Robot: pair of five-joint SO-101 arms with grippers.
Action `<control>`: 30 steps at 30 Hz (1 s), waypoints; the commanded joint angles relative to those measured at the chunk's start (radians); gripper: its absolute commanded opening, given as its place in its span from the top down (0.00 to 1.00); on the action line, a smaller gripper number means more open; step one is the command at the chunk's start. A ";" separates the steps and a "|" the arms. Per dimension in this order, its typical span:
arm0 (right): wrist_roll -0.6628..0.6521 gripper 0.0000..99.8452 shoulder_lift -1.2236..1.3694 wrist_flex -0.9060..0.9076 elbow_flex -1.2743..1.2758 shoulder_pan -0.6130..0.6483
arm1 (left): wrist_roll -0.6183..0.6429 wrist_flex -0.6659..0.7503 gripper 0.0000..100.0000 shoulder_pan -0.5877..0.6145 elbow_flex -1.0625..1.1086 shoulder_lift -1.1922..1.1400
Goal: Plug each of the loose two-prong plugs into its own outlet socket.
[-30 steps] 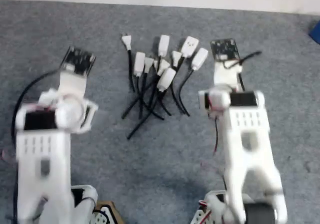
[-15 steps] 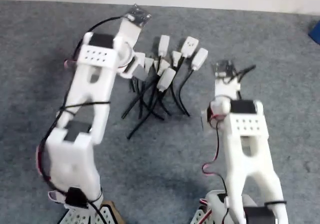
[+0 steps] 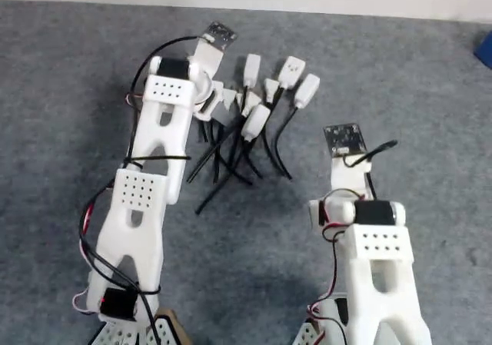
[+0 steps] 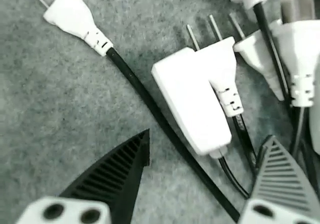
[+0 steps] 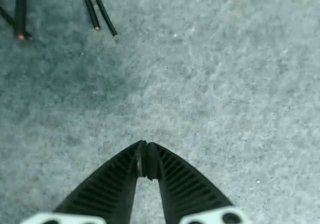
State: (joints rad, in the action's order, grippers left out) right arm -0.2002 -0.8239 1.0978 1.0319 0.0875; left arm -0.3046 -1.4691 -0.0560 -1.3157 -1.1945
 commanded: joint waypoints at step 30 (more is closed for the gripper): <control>-0.086 0.99 -0.064 -0.018 0.124 -0.008 | -0.147 -0.313 1.00 0.038 -0.278 0.145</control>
State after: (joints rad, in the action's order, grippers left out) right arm -0.2754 -0.8608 1.0932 1.1623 0.0875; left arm -0.4595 -1.7208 -0.0069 -1.6011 -1.1653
